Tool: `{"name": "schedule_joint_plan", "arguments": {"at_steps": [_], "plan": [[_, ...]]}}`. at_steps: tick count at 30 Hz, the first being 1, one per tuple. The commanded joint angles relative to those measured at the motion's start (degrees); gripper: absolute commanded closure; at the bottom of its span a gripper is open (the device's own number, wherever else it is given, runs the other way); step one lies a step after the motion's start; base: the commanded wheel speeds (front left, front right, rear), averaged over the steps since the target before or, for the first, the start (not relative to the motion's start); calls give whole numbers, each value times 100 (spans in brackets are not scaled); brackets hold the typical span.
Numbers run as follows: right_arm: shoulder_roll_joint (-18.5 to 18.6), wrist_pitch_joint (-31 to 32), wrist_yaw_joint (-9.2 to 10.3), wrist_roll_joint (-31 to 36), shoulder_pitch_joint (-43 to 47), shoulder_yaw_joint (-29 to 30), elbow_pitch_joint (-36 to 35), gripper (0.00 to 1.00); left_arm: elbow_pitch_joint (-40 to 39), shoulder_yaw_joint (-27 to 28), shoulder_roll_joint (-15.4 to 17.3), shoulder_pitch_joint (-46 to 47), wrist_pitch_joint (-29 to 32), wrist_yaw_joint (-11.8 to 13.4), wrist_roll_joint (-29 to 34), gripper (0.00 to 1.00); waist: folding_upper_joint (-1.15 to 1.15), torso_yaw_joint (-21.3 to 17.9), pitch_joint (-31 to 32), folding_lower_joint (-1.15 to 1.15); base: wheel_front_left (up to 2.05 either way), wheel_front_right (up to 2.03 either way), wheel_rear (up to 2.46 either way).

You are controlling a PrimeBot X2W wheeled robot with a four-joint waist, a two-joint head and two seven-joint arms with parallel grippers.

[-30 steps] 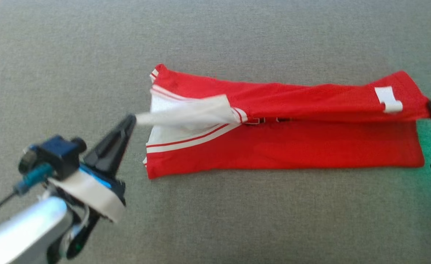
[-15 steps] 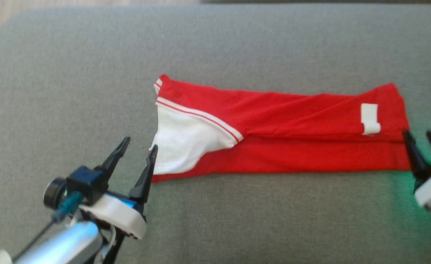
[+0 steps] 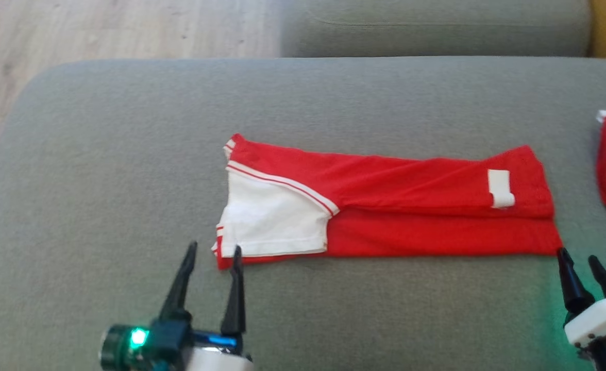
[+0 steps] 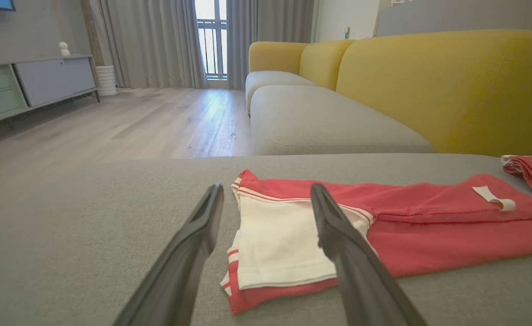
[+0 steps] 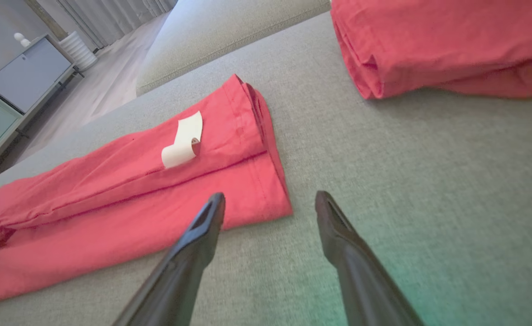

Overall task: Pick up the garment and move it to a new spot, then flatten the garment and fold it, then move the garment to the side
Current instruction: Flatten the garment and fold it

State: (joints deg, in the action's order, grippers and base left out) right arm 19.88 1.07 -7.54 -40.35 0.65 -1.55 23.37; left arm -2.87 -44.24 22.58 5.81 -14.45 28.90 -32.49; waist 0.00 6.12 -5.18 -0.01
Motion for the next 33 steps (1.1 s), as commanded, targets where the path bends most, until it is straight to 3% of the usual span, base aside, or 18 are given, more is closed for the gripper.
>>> {"name": "schedule_joint_plan", "arguments": {"at_steps": [1,8,14,18,19,20,21,22,27,33], "plan": [[66,-30,5,103,-204,34,-113,0,-160,312,-33,89,-53,26,252,0,0,113,5,1,0,0,0],[-80,144,5,489,-793,709,389,0,-37,527,-581,-222,-54,-237,1264,0,0,502,-125,1,0,0,0],[-207,467,5,1083,-1380,1192,1233,0,106,785,-874,-291,-54,-579,1643,0,0,688,-264,1,0,0,0],[-339,722,5,1274,-1537,1218,1577,0,169,954,-1003,-318,-54,-738,1763,0,0,716,-315,1,0,0,0],[-379,781,5,1282,-1557,1206,1618,5,183,995,-1035,-327,-54,-772,1788,0,0,714,-324,1,0,0,0],[-416,814,5,1280,-1572,1203,1636,33,192,1035,-1066,-337,-54,-804,1817,0,0,707,-331,1,0,0,0],[-450,840,5,1262,-1581,1191,1637,73,203,1070,-1096,-349,-54,-837,1845,0,0,699,-336,1,0,0,0],[-478,876,5,1221,-1581,1162,1629,100,219,1103,-1127,-361,-54,-870,1870,0,0,689,-339,1,0,0,0],[-400,800,5,1084,-1481,1054,1419,100,313,1251,-1248,-415,-54,-1019,2007,0,0,619,-327,1,0,0,0],[145,534,5,1148,-1253,1201,1116,100,388,1449,-1329,-507,-54,-1132,2145,0,0,499,-236,1,0,0,0]]}}
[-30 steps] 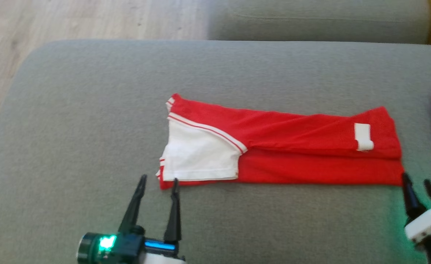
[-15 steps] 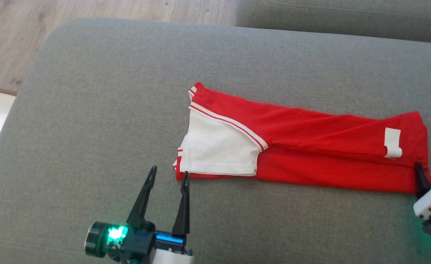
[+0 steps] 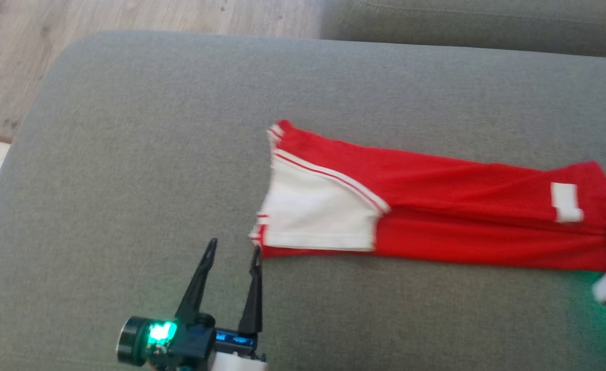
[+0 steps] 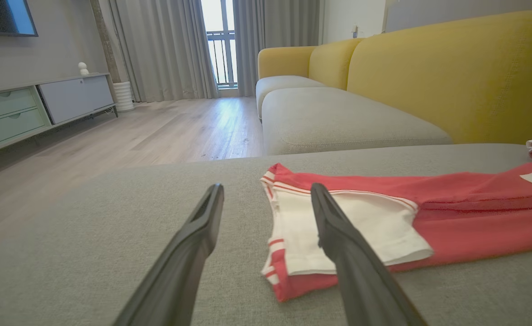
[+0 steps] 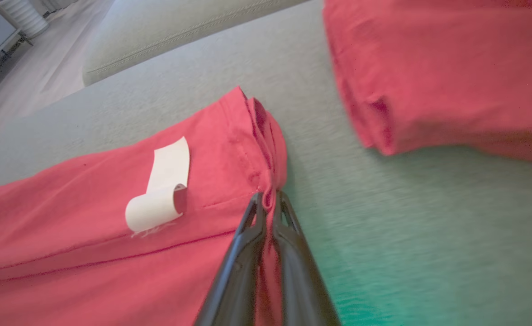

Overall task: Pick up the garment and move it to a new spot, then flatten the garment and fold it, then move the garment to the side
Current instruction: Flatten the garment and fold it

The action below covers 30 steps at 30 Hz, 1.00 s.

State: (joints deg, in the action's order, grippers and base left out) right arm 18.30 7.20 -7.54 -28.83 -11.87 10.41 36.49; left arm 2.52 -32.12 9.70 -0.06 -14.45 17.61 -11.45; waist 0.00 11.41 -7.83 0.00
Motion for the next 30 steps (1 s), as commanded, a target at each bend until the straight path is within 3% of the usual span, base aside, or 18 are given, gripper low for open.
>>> {"name": "schedule_joint_plan", "arguments": {"at_steps": [1,6,10,21,30], "plan": [[411,-78,5,-13,26,49,-241,100,-144,271,-45,60,-54,-18,59,0,0,-53,46,0,0,0,0],[677,21,5,-75,63,154,-506,100,-112,385,-59,-15,-54,-81,129,0,0,-148,119,0,0,0,0],[590,210,5,-227,-23,30,-1037,100,-63,428,-85,-50,-54,-172,201,0,0,-208,195,0,0,0,0],[-341,699,5,-323,-187,-1071,-2881,100,104,489,-179,-132,-54,-361,291,0,0,-83,410,0,0,0,0],[-1235,812,5,-346,-496,-2181,-2764,100,230,451,-300,-158,-54,-520,325,0,0,299,516,0,0,0,0]]}}
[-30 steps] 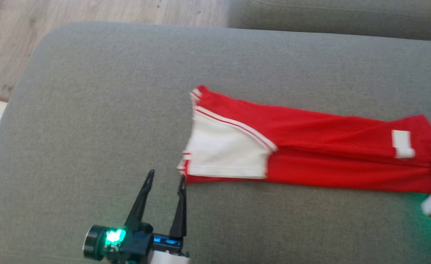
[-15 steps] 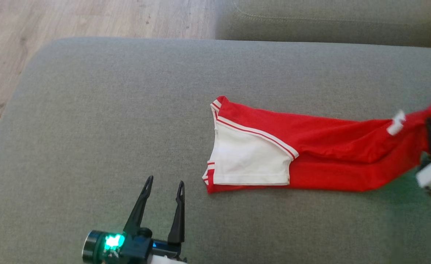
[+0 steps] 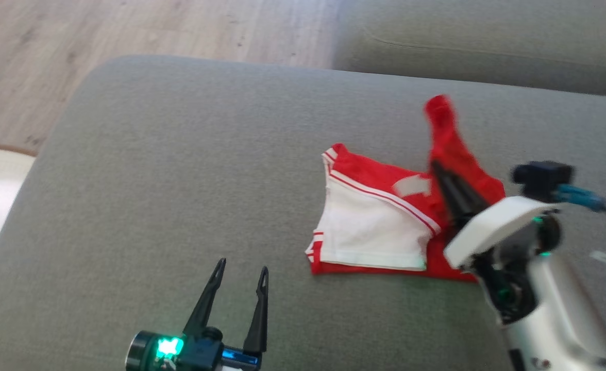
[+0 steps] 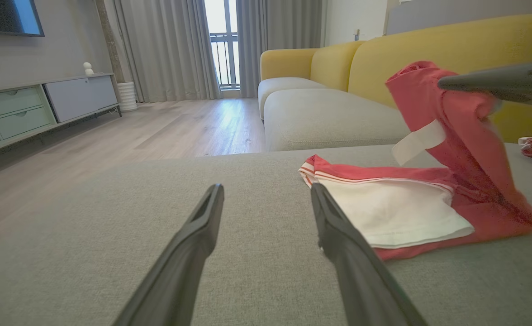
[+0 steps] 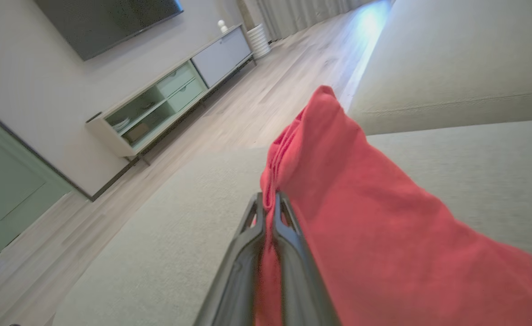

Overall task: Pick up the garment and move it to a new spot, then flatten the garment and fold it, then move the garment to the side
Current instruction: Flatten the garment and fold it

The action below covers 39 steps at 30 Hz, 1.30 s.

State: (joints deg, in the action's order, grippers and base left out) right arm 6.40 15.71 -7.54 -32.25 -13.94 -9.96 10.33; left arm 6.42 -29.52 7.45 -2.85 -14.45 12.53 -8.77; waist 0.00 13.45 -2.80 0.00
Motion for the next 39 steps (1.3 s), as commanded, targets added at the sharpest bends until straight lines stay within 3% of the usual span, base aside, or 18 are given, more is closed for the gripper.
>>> {"name": "schedule_joint_plan", "arguments": {"at_steps": [1,9,11,12,19,24,30,39], "plan": [[-109,-85,5,-29,-346,-224,-48,100,-148,188,-85,121,-54,-31,62,0,0,145,14,0,0,0,0],[-334,-471,5,-370,-740,-863,1006,100,-27,168,-158,142,-55,-138,102,0,0,556,30,0,0,0,0],[-344,-587,5,-502,-801,-992,1220,29,-6,174,-171,139,-55,-153,110,0,0,628,40,0,0,0,0],[-347,-653,5,-597,-825,-1070,1285,0,3,180,-177,135,-55,-159,112,0,0,654,46,0,0,0,0],[-312,-1007,5,-886,-895,-1391,1252,0,11,260,-201,53,-55,-145,125,0,0,594,113,0,0,0,0],[247,-1333,5,-851,-676,-1378,768,0,-47,423,-225,-48,-55,-99,64,0,0,295,263,0,0,0,0],[767,-1742,5,-936,-128,-945,433,0,-170,766,-259,-219,-55,-43,-148,0,0,-204,475,0,0,0,0],[1147,-2856,5,-294,752,-612,393,0,-198,1100,-258,-337,-55,-7,-183,0,0,-783,667,0,0,0,0]]}}
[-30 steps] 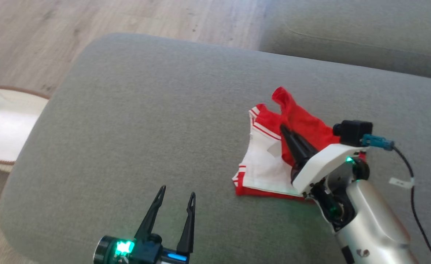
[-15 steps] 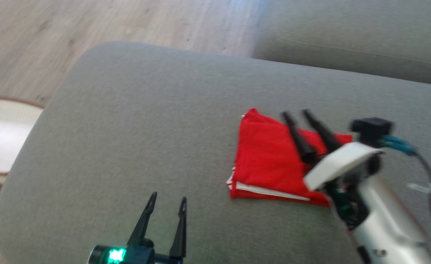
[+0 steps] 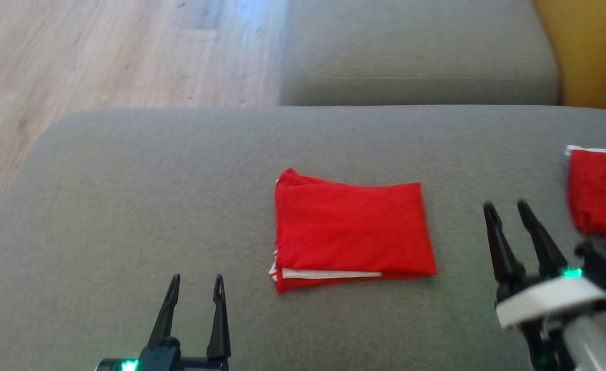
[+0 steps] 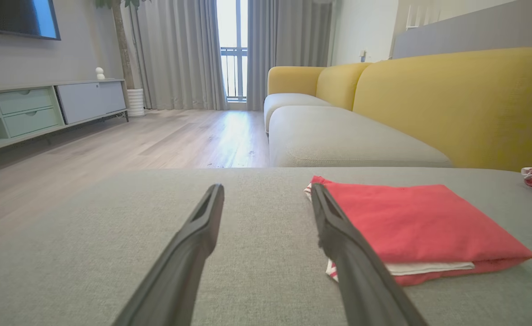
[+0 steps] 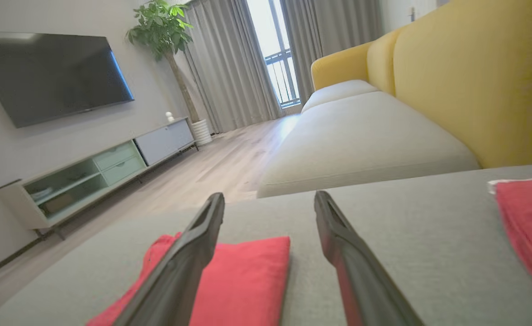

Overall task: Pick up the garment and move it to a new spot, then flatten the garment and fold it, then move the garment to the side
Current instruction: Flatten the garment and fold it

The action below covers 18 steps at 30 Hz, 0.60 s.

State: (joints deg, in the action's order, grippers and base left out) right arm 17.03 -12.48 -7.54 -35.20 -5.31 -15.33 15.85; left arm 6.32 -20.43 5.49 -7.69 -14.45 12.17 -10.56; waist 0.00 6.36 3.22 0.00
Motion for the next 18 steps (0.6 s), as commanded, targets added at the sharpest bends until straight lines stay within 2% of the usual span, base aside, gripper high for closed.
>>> {"name": "schedule_joint_plan", "arguments": {"at_steps": [1,4,10,18], "plan": [[55,-108,5,116,10,-22,-132,0,-187,208,-68,136,-55,32,-5,0,0,-103,81,0,0,0,0],[-175,-236,5,618,476,207,-117,0,-181,249,-89,85,-55,21,14,0,0,-188,123,0,0,0,0],[-641,-250,5,998,981,497,-359,0,-147,290,-108,-13,-55,13,52,0,0,-246,143,0,0,0,0],[-829,-251,5,1107,1173,593,-462,0,-93,344,-130,-14,-55,-35,93,0,0,-210,153,0,0,0,0]]}}
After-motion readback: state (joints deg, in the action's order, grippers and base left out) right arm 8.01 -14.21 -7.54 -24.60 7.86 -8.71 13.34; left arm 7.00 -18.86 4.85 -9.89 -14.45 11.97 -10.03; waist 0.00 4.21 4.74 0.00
